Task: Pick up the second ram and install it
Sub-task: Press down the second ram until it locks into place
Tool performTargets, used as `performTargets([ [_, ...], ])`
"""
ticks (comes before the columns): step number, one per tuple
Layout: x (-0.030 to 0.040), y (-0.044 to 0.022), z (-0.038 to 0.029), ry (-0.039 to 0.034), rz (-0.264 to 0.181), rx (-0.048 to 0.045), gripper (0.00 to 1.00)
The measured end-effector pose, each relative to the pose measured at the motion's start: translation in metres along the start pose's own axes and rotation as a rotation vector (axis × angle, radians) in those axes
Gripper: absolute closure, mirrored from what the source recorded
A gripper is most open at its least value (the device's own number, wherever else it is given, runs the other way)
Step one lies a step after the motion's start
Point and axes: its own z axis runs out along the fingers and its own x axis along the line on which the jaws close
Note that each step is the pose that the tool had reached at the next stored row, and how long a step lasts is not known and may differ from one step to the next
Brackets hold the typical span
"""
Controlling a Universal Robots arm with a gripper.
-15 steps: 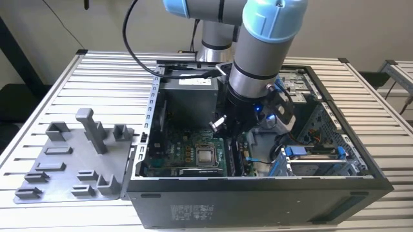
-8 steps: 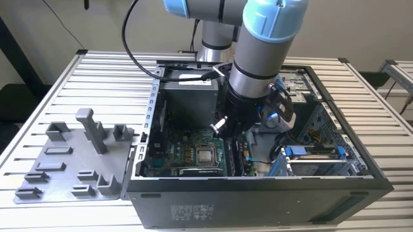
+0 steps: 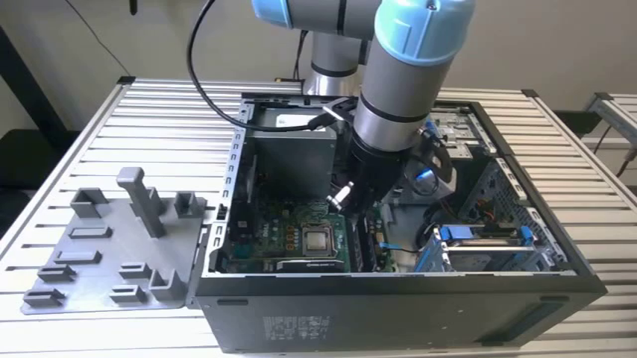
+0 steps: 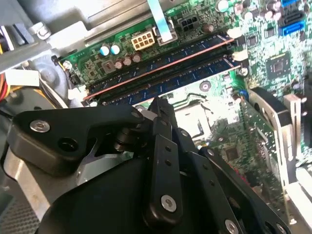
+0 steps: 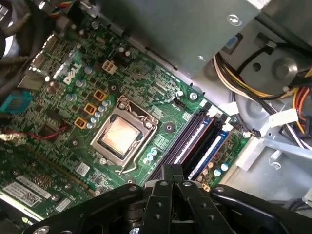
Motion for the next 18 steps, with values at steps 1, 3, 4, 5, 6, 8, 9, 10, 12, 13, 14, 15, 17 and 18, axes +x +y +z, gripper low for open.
performTargets([
  [1,0.0,0.0,0.0,0.0005,-0.018,0.0004,0.89],
  [3,0.0,0.0,0.0,0.0016,-0.052,0.0009,0.89],
  [4,0.0,0.0,0.0,0.0022,-0.07,0.0012,0.89],
  [5,0.0001,0.0,0.0,0.0028,-0.088,0.0014,0.89],
  [6,0.0001,0.0,0.0,0.0034,-0.105,0.0016,0.89],
  [8,0.0,0.0,0.0,0.0046,-0.141,0.0022,0.89],
  [9,0.0,0.0,0.0,0.005,-0.16,0.0026,0.89],
  [10,0.0,0.0,0.0,0.005,-0.178,0.0033,0.89],
  [12,0.0,0.0,0.0,0.005,-0.214,0.0049,0.89],
  [13,0.0,0.0,0.0,0.0049,-0.234,0.0058,0.89],
  [14,0.0,0.0,0.0,0.0049,-0.252,0.0066,0.89],
  [15,0.0,0.0,0.0,0.0047,-0.27,0.0075,0.89],
  [17,0.0,0.0,0.0,0.0048,-0.306,0.009,0.89],
  [18,0.0,0.0,0.0,0.0049,-0.324,0.0096,0.89],
])
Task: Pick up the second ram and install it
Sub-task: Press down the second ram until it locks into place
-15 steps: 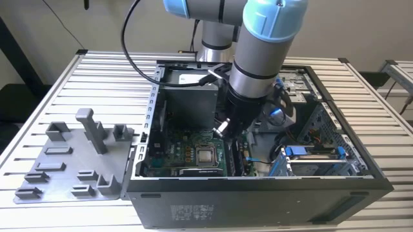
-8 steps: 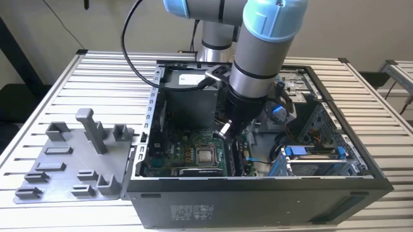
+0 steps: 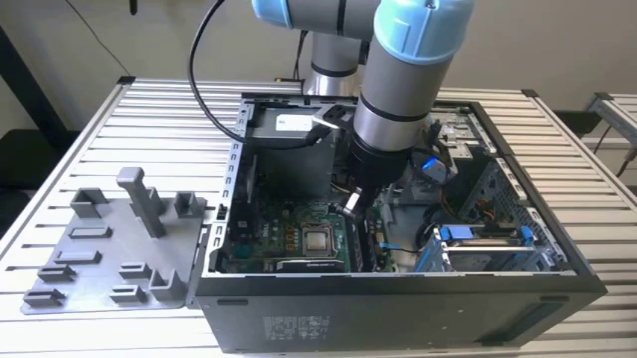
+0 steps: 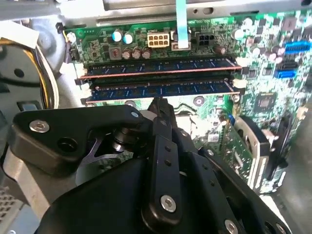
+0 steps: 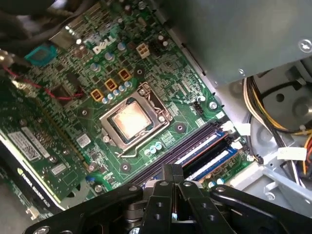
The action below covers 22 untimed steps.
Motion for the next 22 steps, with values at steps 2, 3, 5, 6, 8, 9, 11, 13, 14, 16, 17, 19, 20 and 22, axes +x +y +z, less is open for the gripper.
performTargets([
  [2,0.0,0.0,0.0,0.0001,-0.038,0.0016,0.89],
  [3,0.0,0.0,0.0,0.0002,-0.056,0.0024,0.89],
  [5,0.0,0.0,0.0,0.0002,-0.091,0.004,0.89],
  [6,0.0,0.0,0.0001,0.0001,-0.11,0.0049,0.89],
  [8,0.0,0.0,0.0001,0.0002,-0.146,0.0065,0.89],
  [9,0.0,0.0,0.0002,0.0002,-0.164,0.0074,0.89],
  [11,0.0,0.0,0.0002,0.0004,-0.202,0.0091,0.89],
  [13,0.0,0.0,0.0004,0.001,-0.238,0.01,0.89],
  [14,0.0,0.0,0.0006,0.0012,-0.256,0.0102,0.89],
  [16,0.0,-0.0001,0.0011,0.0019,-0.292,0.0107,0.89],
  [17,0.0,-0.0001,0.0013,0.0024,-0.31,0.0107,0.89],
  [19,0.0,-0.0001,0.0017,0.0033,-0.346,0.0108,0.89],
  [20,0.0,-0.0001,0.0019,0.0039,-0.365,0.0108,0.89],
  [22,0.0,-0.0001,0.0022,0.0048,-0.401,0.0107,0.89],
])
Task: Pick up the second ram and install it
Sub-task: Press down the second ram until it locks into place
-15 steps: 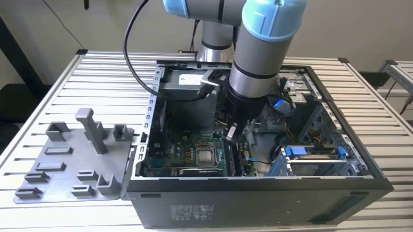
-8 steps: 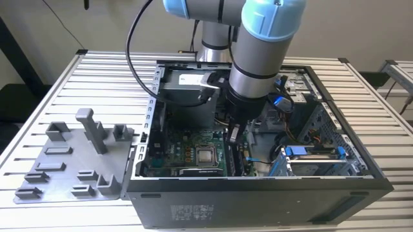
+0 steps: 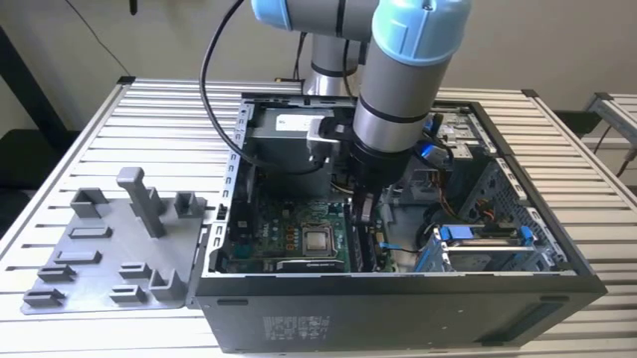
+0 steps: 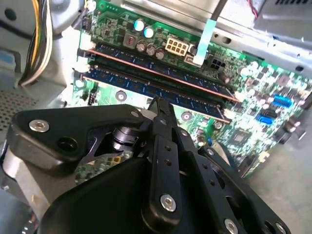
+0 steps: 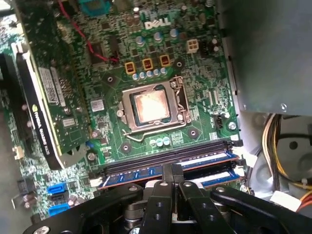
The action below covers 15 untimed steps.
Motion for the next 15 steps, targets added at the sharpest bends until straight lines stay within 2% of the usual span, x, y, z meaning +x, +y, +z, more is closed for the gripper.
performTargets([
  [6,0.0,0.0,0.0003,0.0018,-0.093,-0.0001,0.89],
  [11,0.0,0.0,0.0003,0.0023,-0.119,0.0002,0.89],
  [15,0.0,0.0,0.0003,0.0024,-0.12,0.0002,0.89],
])
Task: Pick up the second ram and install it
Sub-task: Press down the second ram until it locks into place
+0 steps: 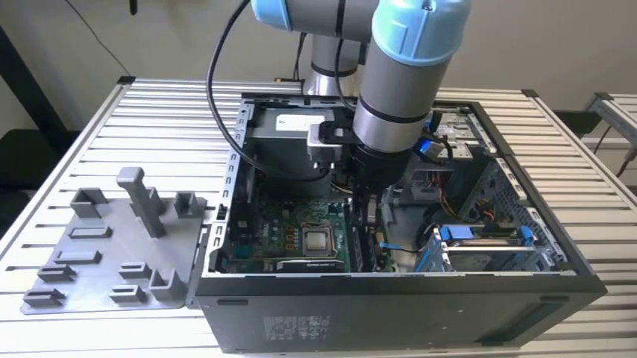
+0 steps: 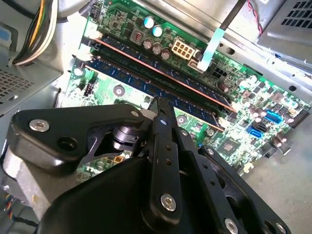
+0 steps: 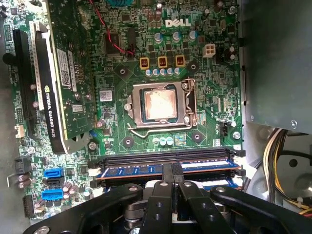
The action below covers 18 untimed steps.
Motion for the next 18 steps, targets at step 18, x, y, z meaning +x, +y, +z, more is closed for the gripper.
performTargets([
  [18,0.0001,-0.0012,0.0099,0.0005,-0.024,-0.0006,0.89],
])
